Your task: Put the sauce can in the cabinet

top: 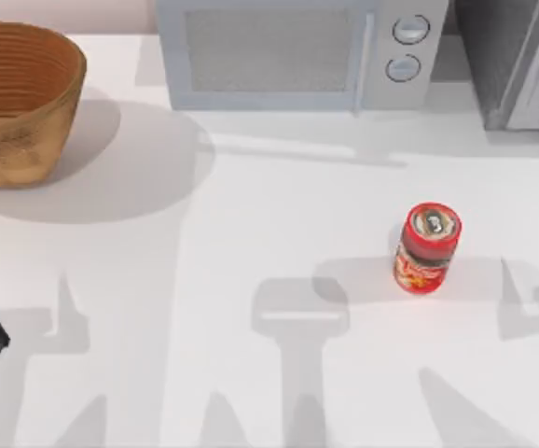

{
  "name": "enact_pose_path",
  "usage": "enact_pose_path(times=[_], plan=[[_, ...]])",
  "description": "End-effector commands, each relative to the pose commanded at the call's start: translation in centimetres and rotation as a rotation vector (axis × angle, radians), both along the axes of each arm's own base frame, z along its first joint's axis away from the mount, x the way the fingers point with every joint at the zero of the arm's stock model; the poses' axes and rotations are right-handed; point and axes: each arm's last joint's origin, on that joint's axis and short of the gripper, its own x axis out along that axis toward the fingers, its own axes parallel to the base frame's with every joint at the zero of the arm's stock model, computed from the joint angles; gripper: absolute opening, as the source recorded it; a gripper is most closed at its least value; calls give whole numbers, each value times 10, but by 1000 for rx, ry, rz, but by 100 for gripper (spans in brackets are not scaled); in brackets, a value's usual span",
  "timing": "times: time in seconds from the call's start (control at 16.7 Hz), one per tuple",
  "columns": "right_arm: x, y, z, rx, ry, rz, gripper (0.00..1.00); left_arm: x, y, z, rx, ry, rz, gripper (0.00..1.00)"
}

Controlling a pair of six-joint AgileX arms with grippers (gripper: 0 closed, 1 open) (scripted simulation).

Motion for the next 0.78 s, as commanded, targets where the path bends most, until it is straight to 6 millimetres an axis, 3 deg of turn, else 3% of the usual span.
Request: enact_pose_path(times=[0.18, 0.42, 0.6, 0.78], plan=[[23, 2, 19, 5, 7, 147, 100, 0, 0, 0, 0, 0, 0, 100], [72, 2, 34, 1, 23, 357, 100, 0, 0, 0, 0, 0, 0, 100], [118, -3, 28, -9, 34, 521, 100, 0, 0, 0, 0, 0, 0, 100], [163, -9, 3, -22, 38, 696, 100, 0, 0, 0, 0, 0, 0, 100]])
